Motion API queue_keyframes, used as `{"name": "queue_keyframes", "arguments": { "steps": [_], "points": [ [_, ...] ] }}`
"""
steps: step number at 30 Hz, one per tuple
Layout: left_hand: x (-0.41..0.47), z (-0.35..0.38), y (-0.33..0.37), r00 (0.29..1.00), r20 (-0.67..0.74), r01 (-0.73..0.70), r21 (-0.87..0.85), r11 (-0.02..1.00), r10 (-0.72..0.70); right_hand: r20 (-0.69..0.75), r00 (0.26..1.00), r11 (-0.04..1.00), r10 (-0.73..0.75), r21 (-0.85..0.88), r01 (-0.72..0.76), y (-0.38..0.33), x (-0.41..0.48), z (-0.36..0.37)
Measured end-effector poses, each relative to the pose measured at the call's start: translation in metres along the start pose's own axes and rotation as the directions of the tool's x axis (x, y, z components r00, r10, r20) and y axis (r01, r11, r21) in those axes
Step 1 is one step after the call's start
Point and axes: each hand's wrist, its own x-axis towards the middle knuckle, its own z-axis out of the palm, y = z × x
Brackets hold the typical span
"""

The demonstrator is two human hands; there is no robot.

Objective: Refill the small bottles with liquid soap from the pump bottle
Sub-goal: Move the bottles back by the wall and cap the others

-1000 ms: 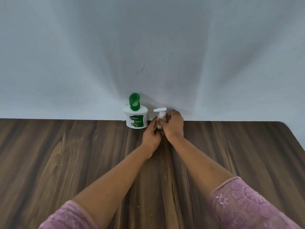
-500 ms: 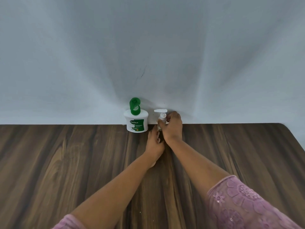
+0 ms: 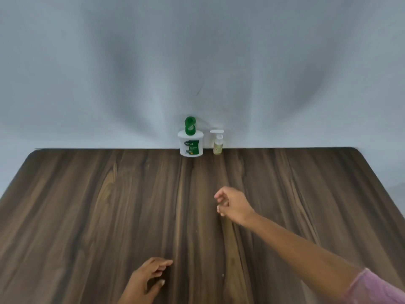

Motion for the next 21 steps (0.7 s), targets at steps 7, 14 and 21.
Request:
{"name": "queue_keyframes", "arguments": {
  "steps": [7, 14, 21],
  "points": [
    [-0.089, 0.060, -0.001, 0.992, 0.109, -0.060, -0.078, 0.995, 0.068, 0.586, 0.809, 0.911, -0.048, -0.307, 0.276, -0.002, -0.135, 0.061],
    [-0.116, 0.103, 0.014, 0.987, -0.159, 0.005, -0.065, 0.998, -0.016, 0.679, 0.734, 0.843, 0.010, -0.400, 0.359, -0.005, -0.188, 0.083],
    [-0.100, 0.115, 0.024, 0.952, -0.263, 0.098, -0.225, 0.969, -0.158, 0.506, 0.853, 0.787, -0.127, -0.472, 0.397, -0.006, -0.194, 0.104]
  ]
}}
